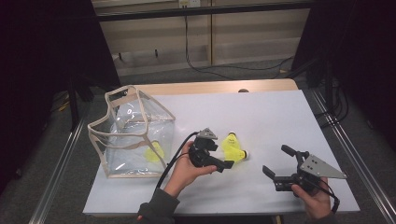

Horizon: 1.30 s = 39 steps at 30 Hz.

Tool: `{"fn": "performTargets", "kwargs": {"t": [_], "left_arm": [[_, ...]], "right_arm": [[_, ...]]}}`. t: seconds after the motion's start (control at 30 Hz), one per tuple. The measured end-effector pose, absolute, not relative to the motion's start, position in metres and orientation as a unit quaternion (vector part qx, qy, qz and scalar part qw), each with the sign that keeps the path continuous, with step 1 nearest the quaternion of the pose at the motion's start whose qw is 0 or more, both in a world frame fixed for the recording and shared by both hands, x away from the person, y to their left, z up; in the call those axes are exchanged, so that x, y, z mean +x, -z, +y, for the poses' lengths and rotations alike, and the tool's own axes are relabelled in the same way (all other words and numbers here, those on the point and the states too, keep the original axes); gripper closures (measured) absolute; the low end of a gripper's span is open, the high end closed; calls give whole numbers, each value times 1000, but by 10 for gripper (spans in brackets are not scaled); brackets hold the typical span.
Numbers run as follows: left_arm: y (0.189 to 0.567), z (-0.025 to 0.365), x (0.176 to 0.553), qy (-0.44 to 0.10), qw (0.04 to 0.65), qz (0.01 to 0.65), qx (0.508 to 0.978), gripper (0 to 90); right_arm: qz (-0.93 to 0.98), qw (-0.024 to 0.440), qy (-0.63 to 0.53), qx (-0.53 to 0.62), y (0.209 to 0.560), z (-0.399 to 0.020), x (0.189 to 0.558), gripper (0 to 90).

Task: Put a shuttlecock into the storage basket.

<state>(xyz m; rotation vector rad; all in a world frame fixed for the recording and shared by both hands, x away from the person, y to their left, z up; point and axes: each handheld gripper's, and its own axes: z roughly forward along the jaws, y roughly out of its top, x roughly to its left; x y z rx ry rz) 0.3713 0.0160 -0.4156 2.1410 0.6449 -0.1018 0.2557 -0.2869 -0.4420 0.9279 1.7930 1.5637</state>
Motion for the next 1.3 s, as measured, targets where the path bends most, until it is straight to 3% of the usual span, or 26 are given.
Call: {"fn": "performTargets", "kwargs": {"t": [0.73,1.3], "left_arm": [[429,0,368,43,428,244,869,125],[439,-10,368,36,426,241,871,214]], "right_arm": [[674,291,-584,347,442,-287,255,13],[672,293,-584,348,442,-288,255,13]]}}
